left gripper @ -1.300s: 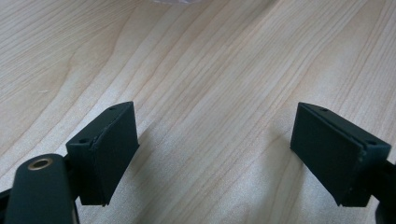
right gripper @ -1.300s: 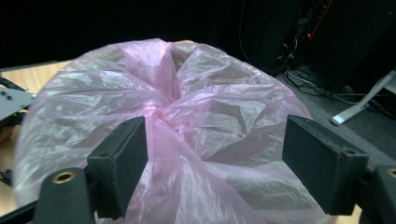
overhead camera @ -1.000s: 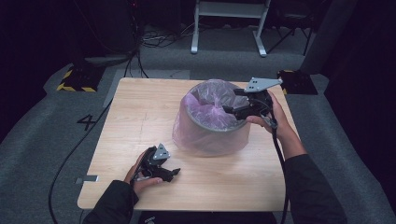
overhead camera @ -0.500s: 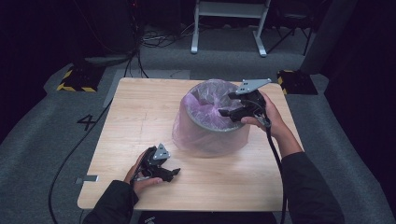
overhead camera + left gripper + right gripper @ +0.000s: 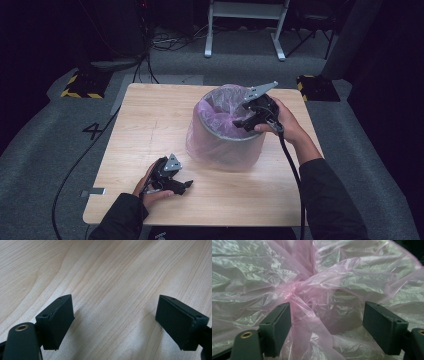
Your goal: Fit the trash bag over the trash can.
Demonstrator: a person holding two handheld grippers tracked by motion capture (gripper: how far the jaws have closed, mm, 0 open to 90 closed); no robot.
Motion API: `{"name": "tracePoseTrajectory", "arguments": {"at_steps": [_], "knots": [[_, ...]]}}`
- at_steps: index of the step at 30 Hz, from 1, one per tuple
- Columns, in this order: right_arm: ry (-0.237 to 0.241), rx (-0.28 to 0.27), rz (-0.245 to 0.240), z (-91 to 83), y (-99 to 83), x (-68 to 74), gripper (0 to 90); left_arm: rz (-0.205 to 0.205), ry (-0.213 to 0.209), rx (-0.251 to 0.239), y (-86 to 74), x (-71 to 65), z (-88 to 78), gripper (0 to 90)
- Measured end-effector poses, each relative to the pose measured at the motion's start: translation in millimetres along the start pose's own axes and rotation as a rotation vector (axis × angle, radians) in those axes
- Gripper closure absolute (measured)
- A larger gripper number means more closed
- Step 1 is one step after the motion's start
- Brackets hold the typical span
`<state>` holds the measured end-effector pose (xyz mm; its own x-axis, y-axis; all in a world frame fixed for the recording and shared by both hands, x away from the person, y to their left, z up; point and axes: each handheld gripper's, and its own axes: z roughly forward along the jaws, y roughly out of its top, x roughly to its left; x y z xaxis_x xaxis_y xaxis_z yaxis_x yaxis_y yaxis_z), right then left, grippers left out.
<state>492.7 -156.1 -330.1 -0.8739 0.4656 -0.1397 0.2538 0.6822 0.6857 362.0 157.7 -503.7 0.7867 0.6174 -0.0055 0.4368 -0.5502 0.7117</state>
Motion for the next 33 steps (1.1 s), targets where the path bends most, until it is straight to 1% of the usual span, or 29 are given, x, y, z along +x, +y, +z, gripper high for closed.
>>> {"name": "tracePoseTrajectory", "arguments": {"at_steps": [3,4,9,10,14,18,22,27,31,33], "knots": [[-0.006,0.033,0.004,3.3,0.9,-0.8,22.5,0.0,0.0,0.0,0.0,0.0,0.0,14.6],[0.001,0.044,0.004,4.3,1.0,-1.4,22.4,0.0,0.0,0.0,0.0,0.0,0.0,14.6],[-0.016,0.076,0.0,6.0,2.8,-2.3,22.3,0.0,0.0,0.0,0.0,0.0,0.0,14.6],[-0.012,0.082,-0.002,6.6,3.1,-2.7,22.1,0.0,0.0,0.0,0.0,0.0,0.0,14.6],[-0.006,0.12,0.012,9.6,5.2,-4.8,22.1,0.0,0.0,0.0,0.0,0.0,0.0,14.6],[0.012,0.162,0.006,12.8,7.0,-6.1,22.1,0.0,0.0,-0.001,0.0,0.0,0.0,14.6],[0.005,0.211,-0.013,16.3,9.1,-5.2,21.5,0.0,0.0,-0.001,0.0,-0.1,0.1,14.6],[0.003,0.242,-0.014,18.3,10.3,-5.3,21.7,0.0,0.001,0.001,-0.2,-0.2,-0.2,14.6],[-0.001,0.254,-0.015,19.0,10.8,-4.8,21.5,0.0,0.001,-0.001,-0.3,-0.3,-0.2,14.6],[-0.003,0.251,-0.013,18.9,10.6,-5.0,21.6,0.0,0.001,-0.001,-0.3,-0.3,-0.2,14.6]]}}
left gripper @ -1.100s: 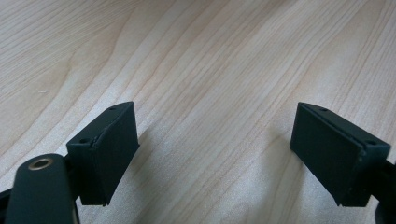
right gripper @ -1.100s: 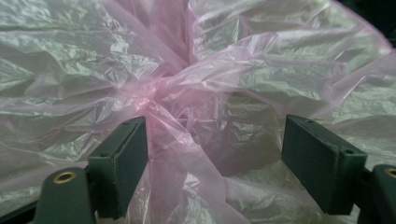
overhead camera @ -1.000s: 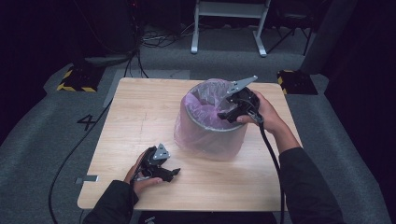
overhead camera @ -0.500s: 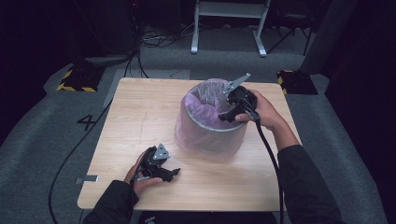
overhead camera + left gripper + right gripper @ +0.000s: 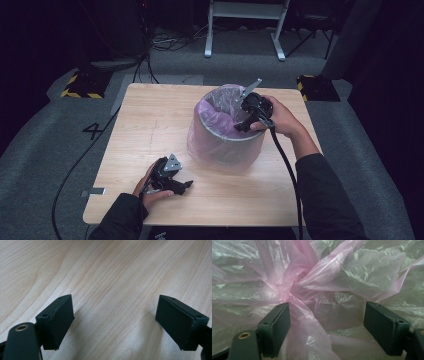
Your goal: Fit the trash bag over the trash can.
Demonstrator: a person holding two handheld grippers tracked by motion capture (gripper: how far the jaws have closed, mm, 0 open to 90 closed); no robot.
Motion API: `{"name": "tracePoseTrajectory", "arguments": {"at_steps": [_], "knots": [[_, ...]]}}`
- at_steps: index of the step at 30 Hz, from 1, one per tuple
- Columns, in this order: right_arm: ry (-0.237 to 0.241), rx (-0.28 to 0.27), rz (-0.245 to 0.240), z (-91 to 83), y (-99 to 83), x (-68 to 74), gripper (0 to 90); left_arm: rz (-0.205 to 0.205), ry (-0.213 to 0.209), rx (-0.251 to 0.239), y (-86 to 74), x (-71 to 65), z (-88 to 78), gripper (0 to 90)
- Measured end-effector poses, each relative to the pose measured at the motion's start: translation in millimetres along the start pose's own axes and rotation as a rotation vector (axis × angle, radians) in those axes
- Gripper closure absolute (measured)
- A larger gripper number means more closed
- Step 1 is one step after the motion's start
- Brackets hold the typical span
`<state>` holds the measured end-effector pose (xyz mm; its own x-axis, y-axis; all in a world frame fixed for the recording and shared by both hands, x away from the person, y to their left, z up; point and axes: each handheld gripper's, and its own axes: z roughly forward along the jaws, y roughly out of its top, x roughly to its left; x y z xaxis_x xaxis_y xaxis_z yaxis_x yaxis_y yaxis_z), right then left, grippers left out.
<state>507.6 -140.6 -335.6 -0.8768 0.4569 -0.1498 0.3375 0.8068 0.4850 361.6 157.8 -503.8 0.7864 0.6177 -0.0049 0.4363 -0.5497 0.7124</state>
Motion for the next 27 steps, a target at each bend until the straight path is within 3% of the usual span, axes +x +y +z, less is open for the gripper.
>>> {"name": "tracePoseTrajectory", "arguments": {"at_steps": [4,12,19,27], "knots": [[-0.005,-0.012,0.004,-0.7,-0.6,0.0,21.9,0.0,0.0,0.0,0.0,0.0,0.0,14.6],[-0.06,-0.109,0.011,-6.0,-6.1,2.8,22.2,-0.001,0.0,0.001,0.0,0.0,-0.1,14.6],[-0.079,-0.165,0.024,-9.5,-9.3,3.5,21.9,0.001,-0.001,0.002,0.0,0.1,-0.1,14.6],[-0.068,-0.239,0.06,-15.6,-13.7,3.0,21.1,-0.001,0.0,0.001,0.0,0.0,-0.1,14.6]]}}
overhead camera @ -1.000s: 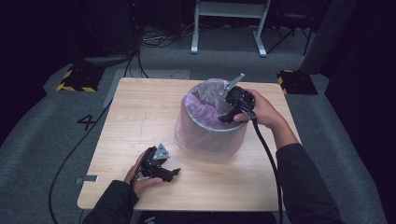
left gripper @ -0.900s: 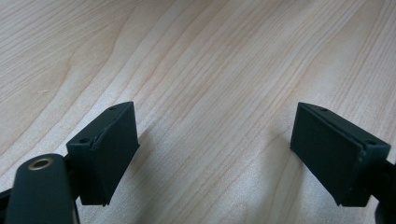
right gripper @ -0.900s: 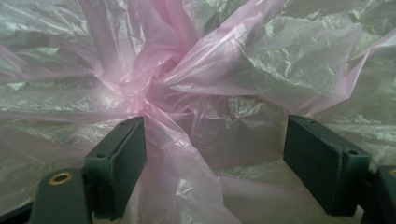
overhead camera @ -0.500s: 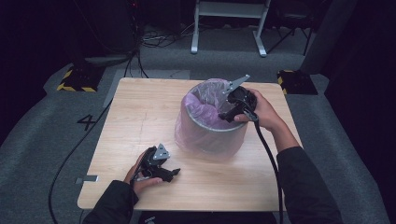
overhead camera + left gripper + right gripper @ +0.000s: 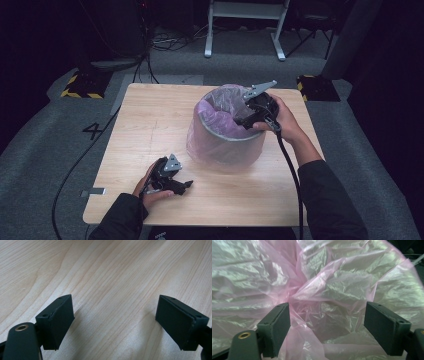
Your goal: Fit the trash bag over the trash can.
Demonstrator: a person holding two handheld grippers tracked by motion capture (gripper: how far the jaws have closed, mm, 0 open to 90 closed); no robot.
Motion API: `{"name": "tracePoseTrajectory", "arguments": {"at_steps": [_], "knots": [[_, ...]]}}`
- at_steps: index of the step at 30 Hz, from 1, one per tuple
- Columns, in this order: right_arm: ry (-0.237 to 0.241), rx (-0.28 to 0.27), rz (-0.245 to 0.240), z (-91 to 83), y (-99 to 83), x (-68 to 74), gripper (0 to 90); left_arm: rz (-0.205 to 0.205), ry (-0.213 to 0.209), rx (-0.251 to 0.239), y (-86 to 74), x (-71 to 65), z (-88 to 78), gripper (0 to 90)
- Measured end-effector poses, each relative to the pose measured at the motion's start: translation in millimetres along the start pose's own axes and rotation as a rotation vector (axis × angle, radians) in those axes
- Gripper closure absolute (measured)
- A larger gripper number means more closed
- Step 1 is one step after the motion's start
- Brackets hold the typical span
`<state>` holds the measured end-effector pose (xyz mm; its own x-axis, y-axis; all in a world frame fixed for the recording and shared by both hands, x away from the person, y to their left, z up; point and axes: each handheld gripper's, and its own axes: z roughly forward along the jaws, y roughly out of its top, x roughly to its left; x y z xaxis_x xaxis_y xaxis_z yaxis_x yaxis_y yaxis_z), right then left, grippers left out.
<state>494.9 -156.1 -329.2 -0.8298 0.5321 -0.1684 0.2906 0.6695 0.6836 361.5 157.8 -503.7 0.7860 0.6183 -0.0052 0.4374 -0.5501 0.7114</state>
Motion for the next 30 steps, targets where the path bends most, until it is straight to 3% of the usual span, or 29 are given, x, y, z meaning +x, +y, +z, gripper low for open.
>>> {"name": "tracePoseTrajectory", "arguments": {"at_steps": [6,21,30], "knots": [[0.006,-0.074,0.007,-9.1,1.2,3.3,20.7,0.0,0.0,0.0,0.0,0.0,0.0,14.6],[0.004,-0.198,0.018,-33.0,-3.2,10.6,20.1,0.002,0.0,0.001,0.0,0.1,-0.1,14.6],[-0.016,-0.212,0.01,-47.8,-15.3,14.3,19.3,0.0,0.0,0.0,0.0,0.0,0.0,14.6]]}}
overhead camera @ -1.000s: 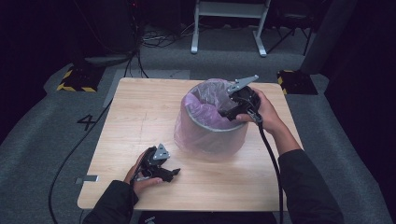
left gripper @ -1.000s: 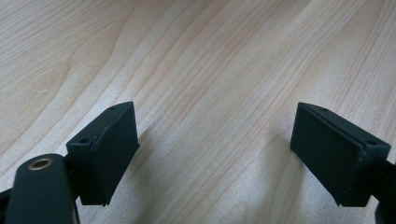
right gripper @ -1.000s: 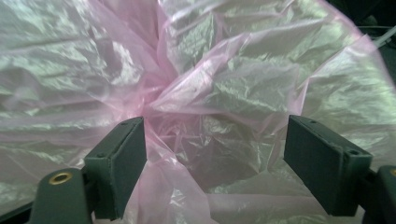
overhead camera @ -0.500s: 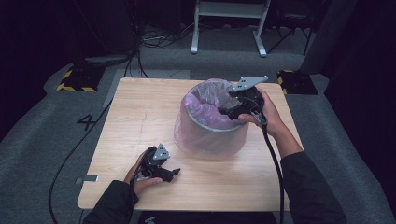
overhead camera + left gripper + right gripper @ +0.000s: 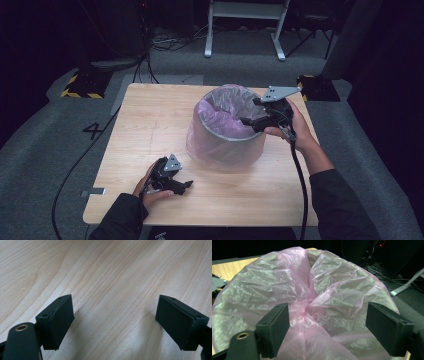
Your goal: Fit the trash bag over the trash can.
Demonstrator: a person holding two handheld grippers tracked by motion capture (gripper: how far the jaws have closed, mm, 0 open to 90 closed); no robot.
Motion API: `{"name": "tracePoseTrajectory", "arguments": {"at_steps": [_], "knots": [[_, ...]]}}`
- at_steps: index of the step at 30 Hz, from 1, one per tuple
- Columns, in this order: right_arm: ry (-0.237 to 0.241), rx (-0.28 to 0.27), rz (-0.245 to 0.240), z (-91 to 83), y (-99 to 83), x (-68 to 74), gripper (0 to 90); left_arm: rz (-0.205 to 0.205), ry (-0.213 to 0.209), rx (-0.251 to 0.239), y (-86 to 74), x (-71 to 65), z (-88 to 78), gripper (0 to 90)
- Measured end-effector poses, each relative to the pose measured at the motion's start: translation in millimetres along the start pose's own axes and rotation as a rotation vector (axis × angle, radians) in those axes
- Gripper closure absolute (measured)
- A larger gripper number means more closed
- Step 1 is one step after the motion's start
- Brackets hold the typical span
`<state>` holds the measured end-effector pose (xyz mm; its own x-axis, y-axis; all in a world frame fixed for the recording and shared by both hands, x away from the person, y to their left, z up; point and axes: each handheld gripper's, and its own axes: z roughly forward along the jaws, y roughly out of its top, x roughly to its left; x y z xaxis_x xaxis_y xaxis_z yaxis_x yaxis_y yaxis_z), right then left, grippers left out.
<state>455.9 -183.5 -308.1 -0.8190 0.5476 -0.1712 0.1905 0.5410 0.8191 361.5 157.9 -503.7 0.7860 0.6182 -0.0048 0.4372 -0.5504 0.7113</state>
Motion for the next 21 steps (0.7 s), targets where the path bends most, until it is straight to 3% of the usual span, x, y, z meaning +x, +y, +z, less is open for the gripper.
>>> {"name": "tracePoseTrajectory", "arguments": {"at_steps": [6,21], "knots": [[-0.02,-0.023,-0.002,-12.0,-5.9,1.6,19.4,0.001,0.0,0.001,0.0,0.1,-0.1,14.6],[-0.04,0.002,-0.039,-29.3,-24.4,13.9,19.3,0.0,0.0,0.0,0.0,0.0,0.0,14.6]]}}
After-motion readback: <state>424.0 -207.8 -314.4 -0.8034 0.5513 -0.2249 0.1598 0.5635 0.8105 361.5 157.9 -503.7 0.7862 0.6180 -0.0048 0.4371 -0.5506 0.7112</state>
